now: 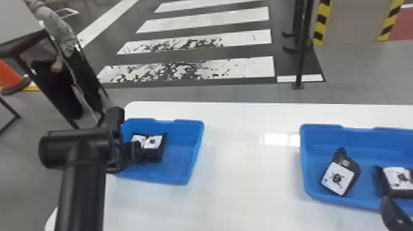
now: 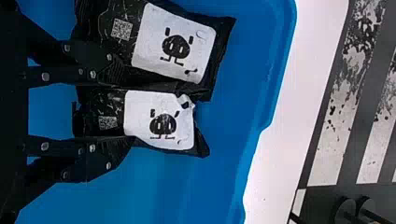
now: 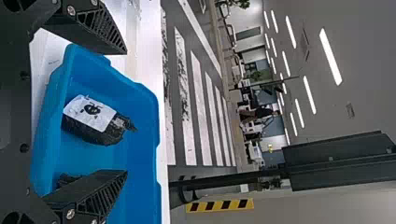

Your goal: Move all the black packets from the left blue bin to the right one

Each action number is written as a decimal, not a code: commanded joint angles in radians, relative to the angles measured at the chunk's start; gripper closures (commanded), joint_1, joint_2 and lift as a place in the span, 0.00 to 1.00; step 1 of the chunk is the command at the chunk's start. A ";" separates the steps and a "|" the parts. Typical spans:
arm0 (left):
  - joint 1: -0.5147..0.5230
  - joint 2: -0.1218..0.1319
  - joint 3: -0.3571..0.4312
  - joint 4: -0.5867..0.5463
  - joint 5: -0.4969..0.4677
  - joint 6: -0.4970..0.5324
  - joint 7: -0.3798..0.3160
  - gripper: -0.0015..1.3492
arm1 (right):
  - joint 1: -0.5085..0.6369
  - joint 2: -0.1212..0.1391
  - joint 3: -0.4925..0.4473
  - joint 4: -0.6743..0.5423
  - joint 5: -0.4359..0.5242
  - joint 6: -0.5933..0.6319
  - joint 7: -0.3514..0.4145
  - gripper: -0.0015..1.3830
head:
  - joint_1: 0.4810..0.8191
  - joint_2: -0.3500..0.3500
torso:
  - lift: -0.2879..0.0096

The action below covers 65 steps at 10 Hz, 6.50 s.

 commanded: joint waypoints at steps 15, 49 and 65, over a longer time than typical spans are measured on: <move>0.288 -0.026 -0.407 -0.584 0.524 -0.149 -0.148 0.89 | -0.167 -0.055 0.120 0.008 -0.078 0.105 0.083 0.09 | 0.63 0.38 | 0.49; 0.479 -0.068 0.155 -0.692 0.345 -0.125 -0.145 0.29 | -0.083 -0.014 -0.016 0.120 -0.010 -0.192 -0.048 0.09 | 0.63 0.53 | 0.49; -0.038 0.018 0.145 0.008 0.064 -0.051 0.024 0.30 | -0.069 -0.019 0.012 0.174 -0.056 -0.128 -0.012 0.10 | 0.63 0.92 | 0.49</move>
